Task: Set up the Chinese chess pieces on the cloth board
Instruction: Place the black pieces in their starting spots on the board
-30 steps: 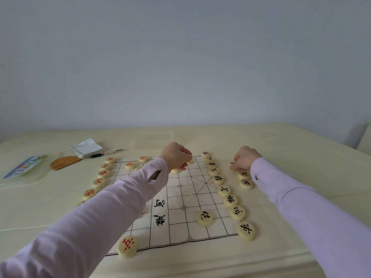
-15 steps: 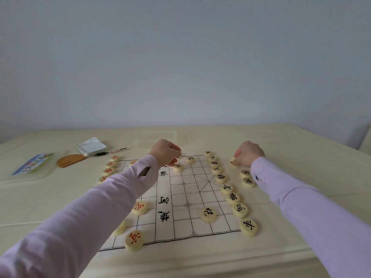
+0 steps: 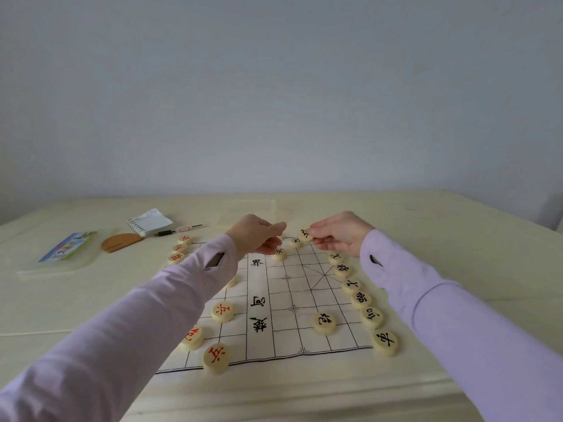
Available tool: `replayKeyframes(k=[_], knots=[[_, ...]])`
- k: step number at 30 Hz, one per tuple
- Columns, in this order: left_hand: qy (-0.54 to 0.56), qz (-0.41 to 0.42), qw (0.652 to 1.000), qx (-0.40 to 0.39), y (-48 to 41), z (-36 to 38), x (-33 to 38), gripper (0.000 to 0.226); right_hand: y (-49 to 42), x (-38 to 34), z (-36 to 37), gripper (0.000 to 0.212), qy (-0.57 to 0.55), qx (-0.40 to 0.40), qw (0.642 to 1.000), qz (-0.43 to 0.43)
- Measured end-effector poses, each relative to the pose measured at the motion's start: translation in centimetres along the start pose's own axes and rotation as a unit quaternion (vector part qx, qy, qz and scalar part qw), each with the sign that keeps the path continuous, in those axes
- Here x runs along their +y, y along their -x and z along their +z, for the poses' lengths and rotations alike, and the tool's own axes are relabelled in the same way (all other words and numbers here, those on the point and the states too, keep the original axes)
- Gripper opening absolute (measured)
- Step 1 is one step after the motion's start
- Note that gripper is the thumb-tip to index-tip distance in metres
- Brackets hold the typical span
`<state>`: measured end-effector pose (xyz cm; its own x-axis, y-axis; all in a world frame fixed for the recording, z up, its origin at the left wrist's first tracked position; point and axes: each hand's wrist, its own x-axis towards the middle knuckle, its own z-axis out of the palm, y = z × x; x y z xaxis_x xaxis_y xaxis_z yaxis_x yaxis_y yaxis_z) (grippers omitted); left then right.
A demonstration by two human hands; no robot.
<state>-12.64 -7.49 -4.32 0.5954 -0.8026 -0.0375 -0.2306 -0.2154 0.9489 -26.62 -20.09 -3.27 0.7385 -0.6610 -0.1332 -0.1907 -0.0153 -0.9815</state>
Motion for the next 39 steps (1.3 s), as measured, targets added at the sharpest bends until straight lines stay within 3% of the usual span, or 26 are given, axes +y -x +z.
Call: replayKeyframes(k=[3, 8, 18, 28, 31, 36, 39], knots=[[0.019, -0.013, 0.998, -0.066, 0.6, 0.4, 0.3, 0.031, 0.0, 0.3, 1.0, 0.015, 0.002, -0.036, 0.999, -0.003], [0.039, -0.029, 0.994, -0.097, 1.0, 0.5, 0.0, 0.027, 0.1, 0.7, 1.9, 0.012, 0.01, -0.052, 0.999, 0.001], [-0.031, -0.073, 0.997, -0.023, 0.7, -0.6, -1.4, 0.027, 0.8, 1.1, 1.6, 0.029, 0.01, -0.066, 0.997, 0.036], [-0.112, -0.078, 0.987, -0.079, 1.1, 0.4, -1.9, 0.013, 1.4, 1.1, 1.1, 0.032, 0.029, -0.052, 0.997, 0.043], [-0.125, -0.071, 0.987, -0.073, 0.9, 0.7, -1.8, 0.018, 1.6, 1.2, 0.6, 0.033, 0.03, -0.049, 0.997, 0.046], [-0.189, -0.07, 0.977, -0.066, 0.8, 1.2, -1.6, 0.022, 1.6, 1.3, 0.1, 0.025, 0.036, -0.044, 0.997, 0.046], [-0.229, -0.067, 0.97, -0.052, 0.7, 1.3, -1.6, 0.023, 1.8, 1.3, -0.2, 0.01, 0.04, -0.047, 0.997, 0.043]])
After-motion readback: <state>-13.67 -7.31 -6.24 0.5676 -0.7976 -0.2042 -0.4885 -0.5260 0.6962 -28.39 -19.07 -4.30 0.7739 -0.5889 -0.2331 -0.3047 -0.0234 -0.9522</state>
